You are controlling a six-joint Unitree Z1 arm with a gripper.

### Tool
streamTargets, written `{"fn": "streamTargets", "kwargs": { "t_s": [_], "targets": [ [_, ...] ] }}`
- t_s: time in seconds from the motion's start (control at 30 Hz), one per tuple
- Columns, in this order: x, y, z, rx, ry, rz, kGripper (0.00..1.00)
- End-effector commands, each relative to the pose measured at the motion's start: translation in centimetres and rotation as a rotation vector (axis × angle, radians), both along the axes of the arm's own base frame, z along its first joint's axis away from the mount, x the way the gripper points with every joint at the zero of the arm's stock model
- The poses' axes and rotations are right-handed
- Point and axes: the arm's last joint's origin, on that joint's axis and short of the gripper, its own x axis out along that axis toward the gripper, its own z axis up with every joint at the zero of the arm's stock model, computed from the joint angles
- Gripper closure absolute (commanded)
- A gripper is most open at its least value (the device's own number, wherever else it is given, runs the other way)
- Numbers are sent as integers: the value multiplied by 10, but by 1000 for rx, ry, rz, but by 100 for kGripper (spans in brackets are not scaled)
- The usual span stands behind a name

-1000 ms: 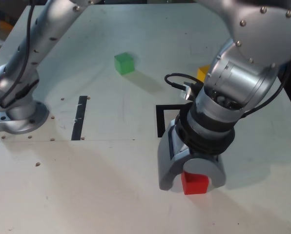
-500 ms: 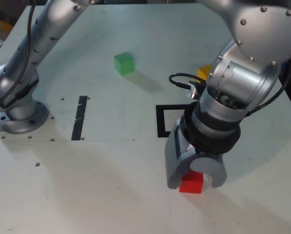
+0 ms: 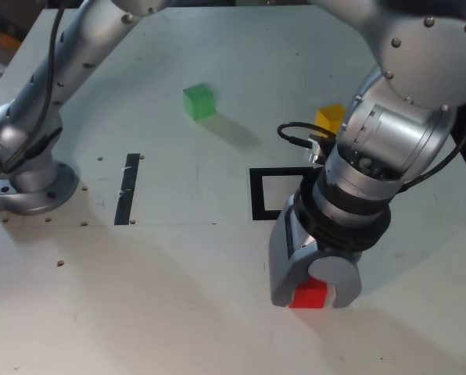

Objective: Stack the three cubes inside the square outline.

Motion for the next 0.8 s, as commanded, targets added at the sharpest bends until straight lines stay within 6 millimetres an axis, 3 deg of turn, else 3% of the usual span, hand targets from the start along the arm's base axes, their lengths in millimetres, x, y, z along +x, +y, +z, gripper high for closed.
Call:
{"fn": "streamTargets", "kwargs": {
  "t_s": [0.0, 0.13, 0.3, 0.4, 0.6, 0.77],
  "targets": [
    [0, 3, 6, -1, -7, -8, 79],
    [-2, 19, 26, -8, -15, -50, 80],
    [-17, 55, 62, -7, -37, -112, 80],
    [-25, 76, 73, 18, -44, -111, 80],
    [-26, 115, 65, 42, -11, -53, 80],
    [-24, 142, 45, 36, -5, -8, 80]
  ]
}}
